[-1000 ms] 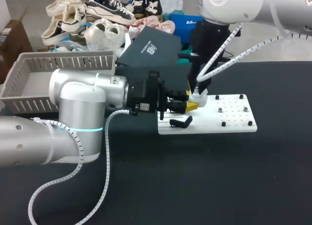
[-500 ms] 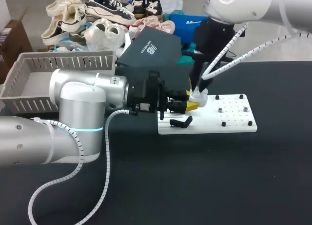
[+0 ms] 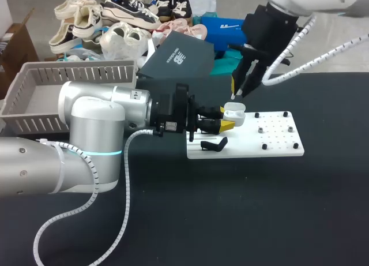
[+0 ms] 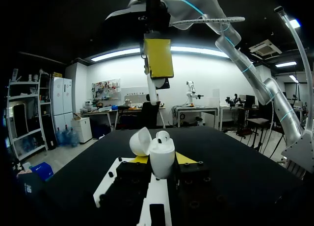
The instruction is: Pick up each earbud case from the left stands, insert the matching earbuds, close the lid, and place the case in the box.
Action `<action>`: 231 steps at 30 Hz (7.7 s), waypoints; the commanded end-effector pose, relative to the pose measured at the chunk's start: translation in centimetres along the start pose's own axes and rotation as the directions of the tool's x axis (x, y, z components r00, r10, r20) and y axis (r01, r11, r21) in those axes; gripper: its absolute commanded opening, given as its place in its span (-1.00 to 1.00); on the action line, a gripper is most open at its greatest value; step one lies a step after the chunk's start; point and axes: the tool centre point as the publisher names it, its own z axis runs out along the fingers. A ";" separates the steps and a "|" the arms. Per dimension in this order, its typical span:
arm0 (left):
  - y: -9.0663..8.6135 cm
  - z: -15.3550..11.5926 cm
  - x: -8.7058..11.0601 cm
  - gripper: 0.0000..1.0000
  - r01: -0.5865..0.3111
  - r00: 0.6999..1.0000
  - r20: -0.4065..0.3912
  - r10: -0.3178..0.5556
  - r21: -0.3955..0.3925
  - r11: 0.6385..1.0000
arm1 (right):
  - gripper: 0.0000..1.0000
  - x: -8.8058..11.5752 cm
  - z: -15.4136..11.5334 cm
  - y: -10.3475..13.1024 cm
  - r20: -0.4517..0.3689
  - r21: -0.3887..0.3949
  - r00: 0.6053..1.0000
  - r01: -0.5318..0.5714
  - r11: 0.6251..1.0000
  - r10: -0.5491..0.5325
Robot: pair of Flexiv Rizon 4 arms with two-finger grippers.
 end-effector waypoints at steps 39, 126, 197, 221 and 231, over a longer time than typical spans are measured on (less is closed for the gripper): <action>0.2 0.0 0.1 -1.00 0.000 1.000 0.000 0.000 0.006 1.000 | -1.00 0.7 2.3 -0.1 0.092 0.078 0.984 0.146 0.986 -0.153; 0.2 0.0 0.1 -1.00 0.000 1.000 0.000 0.000 0.006 1.000 | -1.00 -0.4 4.8 -0.6 0.133 0.163 0.981 0.116 0.980 -0.139; 0.2 0.0 0.1 -1.00 0.000 1.000 0.000 0.000 0.006 1.000 | 1.00 -2.9 3.4 -6.7 0.228 0.193 0.961 -0.203 0.960 0.157; 0.2 0.0 0.1 -1.00 0.000 1.000 0.000 0.000 0.006 1.000 | 1.00 -1.8 0.4 -6.3 0.292 0.139 0.952 -0.141 0.980 0.095; -0.6 -5.7 -2.0 -1.00 0.000 1.000 -0.026 -0.003 -0.121 0.993 | 1.00 -0.2 -1.6 -7.1 0.193 0.058 0.981 -0.027 0.998 0.015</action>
